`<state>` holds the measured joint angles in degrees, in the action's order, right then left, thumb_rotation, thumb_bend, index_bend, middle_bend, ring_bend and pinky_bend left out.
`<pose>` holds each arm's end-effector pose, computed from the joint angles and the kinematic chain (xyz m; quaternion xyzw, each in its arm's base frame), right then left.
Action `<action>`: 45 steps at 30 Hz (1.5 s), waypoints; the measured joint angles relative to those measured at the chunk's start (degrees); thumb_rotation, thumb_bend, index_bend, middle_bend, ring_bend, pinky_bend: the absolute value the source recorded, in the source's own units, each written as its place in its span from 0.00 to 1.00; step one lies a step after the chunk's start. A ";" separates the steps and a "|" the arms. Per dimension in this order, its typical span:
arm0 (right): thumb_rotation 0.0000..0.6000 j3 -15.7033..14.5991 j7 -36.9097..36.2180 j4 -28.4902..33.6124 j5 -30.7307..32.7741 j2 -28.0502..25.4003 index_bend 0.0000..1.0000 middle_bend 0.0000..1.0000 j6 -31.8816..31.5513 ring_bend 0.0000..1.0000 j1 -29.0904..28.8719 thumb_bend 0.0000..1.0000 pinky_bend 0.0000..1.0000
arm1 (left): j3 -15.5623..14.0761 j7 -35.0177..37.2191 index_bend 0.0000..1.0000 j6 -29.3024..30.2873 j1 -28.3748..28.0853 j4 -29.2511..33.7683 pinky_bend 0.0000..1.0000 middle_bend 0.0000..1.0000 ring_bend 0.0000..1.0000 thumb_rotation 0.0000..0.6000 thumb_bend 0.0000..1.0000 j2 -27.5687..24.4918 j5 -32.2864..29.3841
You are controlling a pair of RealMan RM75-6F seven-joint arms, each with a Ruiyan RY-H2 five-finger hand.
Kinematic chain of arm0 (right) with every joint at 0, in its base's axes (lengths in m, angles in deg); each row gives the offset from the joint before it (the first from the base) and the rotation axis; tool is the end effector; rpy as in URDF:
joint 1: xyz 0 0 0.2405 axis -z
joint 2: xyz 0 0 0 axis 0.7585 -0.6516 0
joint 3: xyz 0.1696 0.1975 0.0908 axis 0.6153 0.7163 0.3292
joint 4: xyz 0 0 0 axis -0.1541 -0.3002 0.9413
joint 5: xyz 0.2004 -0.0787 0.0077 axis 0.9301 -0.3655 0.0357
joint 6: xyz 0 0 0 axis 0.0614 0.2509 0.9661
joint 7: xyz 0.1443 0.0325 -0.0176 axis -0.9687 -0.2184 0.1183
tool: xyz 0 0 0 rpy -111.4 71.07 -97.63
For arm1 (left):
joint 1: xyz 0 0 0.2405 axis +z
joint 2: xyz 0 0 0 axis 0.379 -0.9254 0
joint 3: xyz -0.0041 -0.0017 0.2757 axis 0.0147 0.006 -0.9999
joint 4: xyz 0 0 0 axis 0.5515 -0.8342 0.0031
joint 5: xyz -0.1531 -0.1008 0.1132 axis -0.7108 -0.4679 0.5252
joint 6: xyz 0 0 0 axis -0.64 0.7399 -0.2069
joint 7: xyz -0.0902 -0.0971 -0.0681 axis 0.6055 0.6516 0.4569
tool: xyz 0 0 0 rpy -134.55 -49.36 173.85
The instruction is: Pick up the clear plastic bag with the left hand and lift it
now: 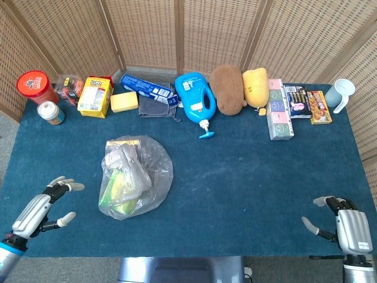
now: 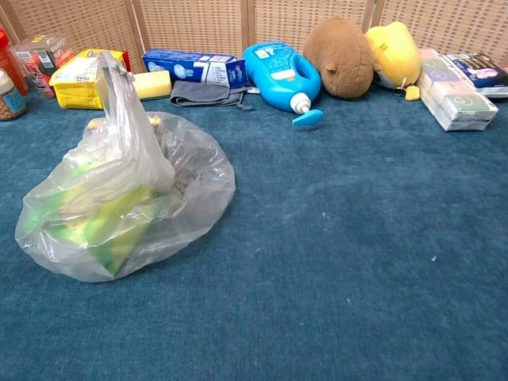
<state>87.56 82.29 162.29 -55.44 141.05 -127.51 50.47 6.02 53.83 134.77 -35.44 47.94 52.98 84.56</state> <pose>-0.3279 -0.1498 0.1404 0.5420 -0.4122 0.4452 0.5815 -0.2655 0.1850 0.1472 -0.5750 -0.5950 -0.4781 0.2947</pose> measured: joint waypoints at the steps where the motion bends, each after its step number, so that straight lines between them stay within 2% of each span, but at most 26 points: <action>1: 0.28 0.00 0.03 0.01 0.02 -0.04 0.43 0.48 -0.05 0.43 0.05 0.24 0.31 | -0.03 2.92 0.24 -0.70 -0.71 0.00 0.06 0.24 0.14 0.00 0.17 -0.23 0.06; 6: 0.29 0.07 0.22 0.06 0.38 -0.03 0.43 0.48 0.02 0.43 0.19 0.24 0.31 | -0.47 19.06 0.24 -4.68 -4.83 -0.55 0.08 0.24 0.14 0.00 0.18 -1.27 0.76; 12: 0.29 0.17 0.40 0.07 0.56 0.07 0.43 0.48 0.58 0.43 -0.01 0.24 0.31 | -1.47 34.99 0.23 -8.00 -9.10 -1.92 0.08 0.25 0.14 0.00 0.20 -1.84 2.19; 21: 0.29 0.29 0.67 -0.01 0.88 0.28 0.43 0.48 1.15 0.43 -0.19 0.24 0.30 | -2.98 52.94 0.17 -10.44 -14.52 -5.52 0.08 0.22 0.14 0.00 0.20 -1.54 3.91; 31: 0.28 0.73 0.77 -0.05 0.63 0.73 0.43 0.48 0.59 0.43 -0.27 0.24 0.30 | -3.96 63.95 0.08 -11.96 -18.31 -9.24 0.08 0.13 0.05 0.00 0.20 0.39 3.74; 45: 0.28 1.24 -0.19 -1.79 0.76 1.97 0.43 0.48 -0.37 0.43 -0.06 0.24 0.30 | -4.31 71.19 0.08 -15.48 -23.87 -11.12 0.07 0.13 0.04 0.00 0.20 3.02 2.50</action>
<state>88.81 82.10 160.50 -54.68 143.02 -127.87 50.41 1.72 125.02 119.29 -59.31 36.82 56.00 87.06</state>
